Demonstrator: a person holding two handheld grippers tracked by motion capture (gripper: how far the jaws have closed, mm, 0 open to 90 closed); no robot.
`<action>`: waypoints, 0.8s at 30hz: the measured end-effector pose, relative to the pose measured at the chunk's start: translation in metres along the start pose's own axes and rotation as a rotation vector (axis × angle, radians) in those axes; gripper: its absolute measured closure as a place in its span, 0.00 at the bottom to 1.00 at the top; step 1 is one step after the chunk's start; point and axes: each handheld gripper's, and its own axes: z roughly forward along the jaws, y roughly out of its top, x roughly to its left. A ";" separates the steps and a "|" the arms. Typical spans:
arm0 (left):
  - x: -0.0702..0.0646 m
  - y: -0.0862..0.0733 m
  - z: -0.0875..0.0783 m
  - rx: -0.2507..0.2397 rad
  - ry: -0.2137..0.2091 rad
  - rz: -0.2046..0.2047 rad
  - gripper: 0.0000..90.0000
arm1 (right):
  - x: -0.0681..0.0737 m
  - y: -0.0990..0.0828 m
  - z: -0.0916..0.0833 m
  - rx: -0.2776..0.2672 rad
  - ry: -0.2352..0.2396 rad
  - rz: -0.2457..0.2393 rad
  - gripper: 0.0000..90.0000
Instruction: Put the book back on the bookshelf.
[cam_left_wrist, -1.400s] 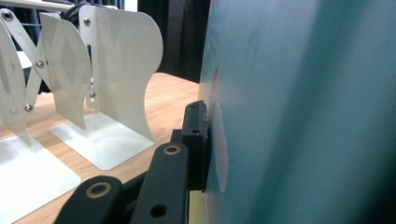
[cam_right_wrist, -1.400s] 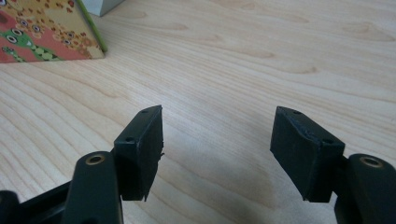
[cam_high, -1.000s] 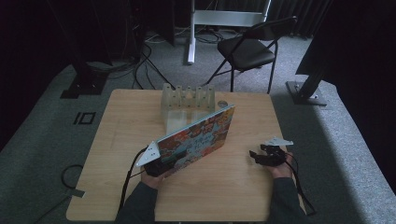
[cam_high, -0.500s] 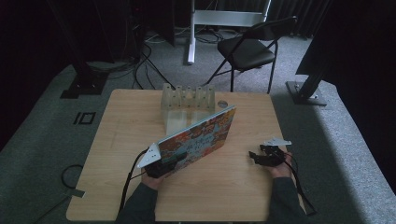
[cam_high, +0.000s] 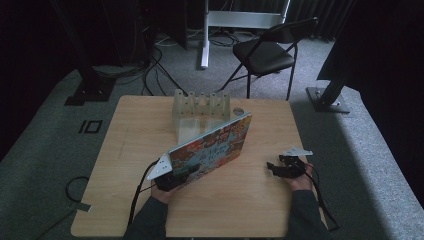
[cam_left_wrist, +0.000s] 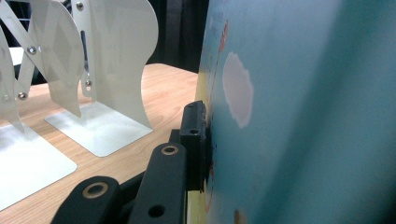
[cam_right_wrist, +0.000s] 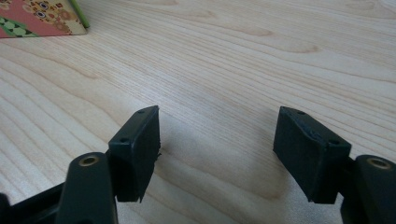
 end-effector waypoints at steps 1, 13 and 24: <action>0.000 0.000 0.000 0.000 0.000 0.001 0.84 | 0.000 0.000 0.000 0.000 -0.001 -0.002 0.33; -0.002 0.001 0.002 0.007 0.000 0.020 0.86 | -0.001 0.001 0.002 0.014 -0.011 0.009 0.23; -0.008 0.008 0.002 0.036 0.022 0.060 0.88 | -0.001 0.001 0.002 0.014 -0.009 0.008 0.23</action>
